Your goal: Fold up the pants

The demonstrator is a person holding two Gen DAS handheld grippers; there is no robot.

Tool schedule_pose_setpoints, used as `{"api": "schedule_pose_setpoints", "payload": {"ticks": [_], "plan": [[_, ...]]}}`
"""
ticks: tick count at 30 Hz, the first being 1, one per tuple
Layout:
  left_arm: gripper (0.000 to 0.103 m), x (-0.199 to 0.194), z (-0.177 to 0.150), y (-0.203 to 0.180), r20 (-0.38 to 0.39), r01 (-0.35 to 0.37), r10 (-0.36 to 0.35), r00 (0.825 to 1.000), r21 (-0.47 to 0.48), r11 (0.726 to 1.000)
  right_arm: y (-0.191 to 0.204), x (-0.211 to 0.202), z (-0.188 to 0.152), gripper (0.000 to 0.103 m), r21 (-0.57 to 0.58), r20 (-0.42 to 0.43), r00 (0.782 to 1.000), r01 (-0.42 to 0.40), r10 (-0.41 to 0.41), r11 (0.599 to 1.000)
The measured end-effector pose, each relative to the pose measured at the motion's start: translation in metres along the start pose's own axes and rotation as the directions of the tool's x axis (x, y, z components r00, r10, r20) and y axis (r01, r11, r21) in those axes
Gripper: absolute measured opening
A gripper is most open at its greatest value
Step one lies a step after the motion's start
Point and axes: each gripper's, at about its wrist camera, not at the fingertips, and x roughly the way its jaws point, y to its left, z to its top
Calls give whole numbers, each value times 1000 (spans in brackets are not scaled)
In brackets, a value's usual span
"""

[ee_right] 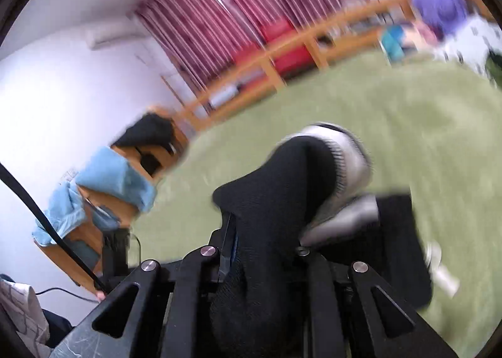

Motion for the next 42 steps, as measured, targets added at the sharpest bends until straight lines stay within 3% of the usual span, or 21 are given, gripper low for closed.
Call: {"api": "schedule_pose_setpoints", "payload": {"ticks": [2, 3, 5, 6, 8, 11, 13, 15, 16, 17, 19, 20, 22, 24, 26, 28, 31, 33, 36, 39, 42], "plan": [[72, 2, 0, -5, -6, 13, -13, 1000, 18, 1000, -22, 19, 3, 20, -26, -56, 993, 104, -106, 994], [72, 3, -1, -7, -10, 30, -30, 999, 25, 999, -36, 31, -1, 27, -26, -101, 982, 160, -162, 987], [72, 7, -2, -13, -28, 55, -54, 998, 33, 998, -84, 60, -20, 42, 39, -267, 912, 332, -310, 943], [72, 9, -4, -16, -38, 61, -59, 998, 36, 998, -101, 64, -28, 45, 83, -321, 894, 355, -312, 931], [72, 12, -10, -27, -53, 72, -69, 996, 58, 996, -109, 43, -35, 47, 158, -272, 926, 310, -261, 937], [72, 13, -19, -46, -74, 93, -85, 994, 111, 990, -74, -1, -35, 49, 76, -154, 916, 385, -371, 920], [72, 15, -27, -57, -72, 74, -64, 995, 141, 987, -44, -31, -41, 49, 27, -51, 919, 393, -391, 919], [72, 28, -41, -67, -107, 21, -3, 994, 168, 986, -23, -40, -55, 47, -9, -27, 925, 378, -378, 926], [72, 36, -48, -68, -120, 1, 19, 993, 167, 986, -18, -34, -68, 45, -41, -56, 918, 390, -392, 920], [72, 41, -53, -69, -129, -17, 38, 991, 163, 987, -15, -29, -77, 42, -69, -85, 901, 421, -426, 904], [73, 51, -64, -71, -144, -43, 71, 987, 185, 982, -34, -15, -110, 40, -111, -170, 830, 519, -531, 847], [73, 50, -66, -71, -147, -44, 74, 986, 200, 979, -53, 0, -127, 38, -86, -257, 796, 546, -548, 833], [73, 42, -62, -68, -159, -14, 47, 986, 203, 979, -74, 8, -147, 37, 14, -319, 803, 536, -504, 844], [73, 27, -53, -58, -156, 23, 4, 988, 171, 985, -69, -4, -144, 33, 30, -278, 829, 512, -485, 858], [75, 11, -41, -44, -111, 42, -25, 993, 157, 987, -54, -23, -130, 34, 0, -223, 842, 504, -492, 863], [75, 3, -28, -29, -67, 13, -3, 998, 138, 990, -43, -38, -113, 34, -23, -185, 858, 484, -480, 875], [75, 12, -6, -13, -62, -6, 12, 998, 87, 996, -20, -45, -79, 36, -102, -117, 872, 465, -474, 880], [74, 21, 5, -3, -71, -20, 24, 997, 51, 999, -7, -43, -60, 36, -180, -125, 887, 420, -444, 889], [75, 35, 19, 4, -66, -6, 7, 998, 8, 1000, -5, -38, -34, 51, -230, -94, 892, 412, -442, 882], [74, 52, 25, 4, -96, -37, 37, 995, 6, 999, -6, -16, -16, 50, -267, -164, 903, 346, -397, 899], [74, 54, 26, 0, -101, -29, 33, 994, 33, 999, -4, -32, -14, 49, -344, -228, 924, 218, -306, 914]]}}
